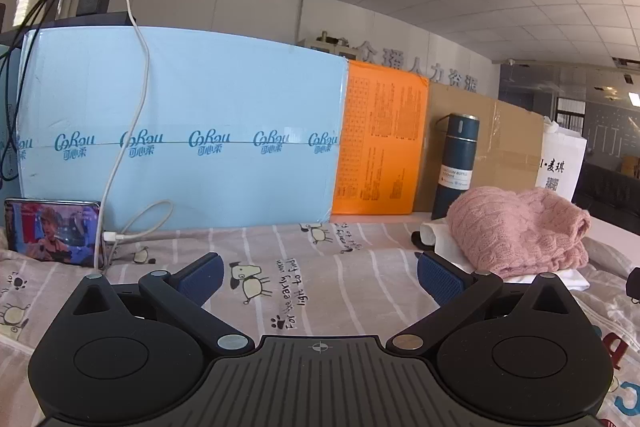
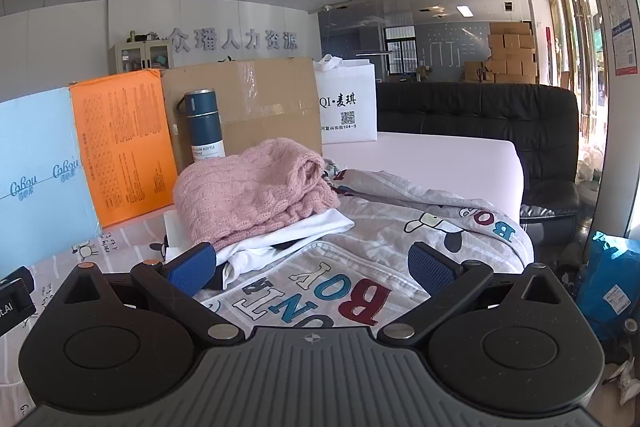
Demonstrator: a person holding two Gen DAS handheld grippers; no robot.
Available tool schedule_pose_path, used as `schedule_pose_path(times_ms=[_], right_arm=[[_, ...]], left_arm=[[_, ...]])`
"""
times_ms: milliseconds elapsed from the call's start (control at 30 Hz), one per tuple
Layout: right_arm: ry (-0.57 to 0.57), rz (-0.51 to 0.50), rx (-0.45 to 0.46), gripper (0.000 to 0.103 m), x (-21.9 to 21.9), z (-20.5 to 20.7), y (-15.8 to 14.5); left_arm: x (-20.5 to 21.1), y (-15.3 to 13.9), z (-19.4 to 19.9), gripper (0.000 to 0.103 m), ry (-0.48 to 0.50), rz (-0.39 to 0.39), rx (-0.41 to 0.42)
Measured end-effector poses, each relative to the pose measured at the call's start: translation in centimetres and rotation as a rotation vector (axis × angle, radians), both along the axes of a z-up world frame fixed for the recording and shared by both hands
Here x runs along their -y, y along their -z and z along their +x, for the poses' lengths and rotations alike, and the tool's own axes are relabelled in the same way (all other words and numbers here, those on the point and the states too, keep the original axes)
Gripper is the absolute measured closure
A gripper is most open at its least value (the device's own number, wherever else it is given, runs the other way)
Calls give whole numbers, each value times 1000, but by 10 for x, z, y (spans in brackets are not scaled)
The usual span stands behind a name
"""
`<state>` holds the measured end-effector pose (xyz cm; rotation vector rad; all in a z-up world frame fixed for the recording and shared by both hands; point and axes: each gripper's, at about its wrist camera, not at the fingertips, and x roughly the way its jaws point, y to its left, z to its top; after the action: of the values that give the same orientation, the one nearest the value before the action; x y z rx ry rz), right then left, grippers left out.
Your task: Fold clothes
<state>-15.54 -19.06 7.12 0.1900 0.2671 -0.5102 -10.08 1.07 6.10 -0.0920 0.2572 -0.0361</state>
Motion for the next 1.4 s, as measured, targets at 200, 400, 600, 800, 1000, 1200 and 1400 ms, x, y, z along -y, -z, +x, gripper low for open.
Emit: schedule_pose_path(times_ms=[200,400,600,800,1000,1200,1400], right_arm=[[-2,2,-1,0,0,0,0],[-8,2,-2,0,0,1,1],[-11,2,-2,0,-1,2,1],[-10,3,-3,0,-1,2,1],[-11,5,-3,0,0,2,2],[-13,5,-5,0,-1,3,2],[-15,4,-4,0,-2,3,2]], left_arm=[[0,1,1,0,-2,3,-7],[-1,1,1,0,-3,5,-8],[-1,1,2,0,-6,6,-10],[0,1,1,0,-6,9,-6],[0,1,1,0,-5,11,-5],[0,1,0,0,-5,10,-4],[0,1,0,0,-5,11,-3]])
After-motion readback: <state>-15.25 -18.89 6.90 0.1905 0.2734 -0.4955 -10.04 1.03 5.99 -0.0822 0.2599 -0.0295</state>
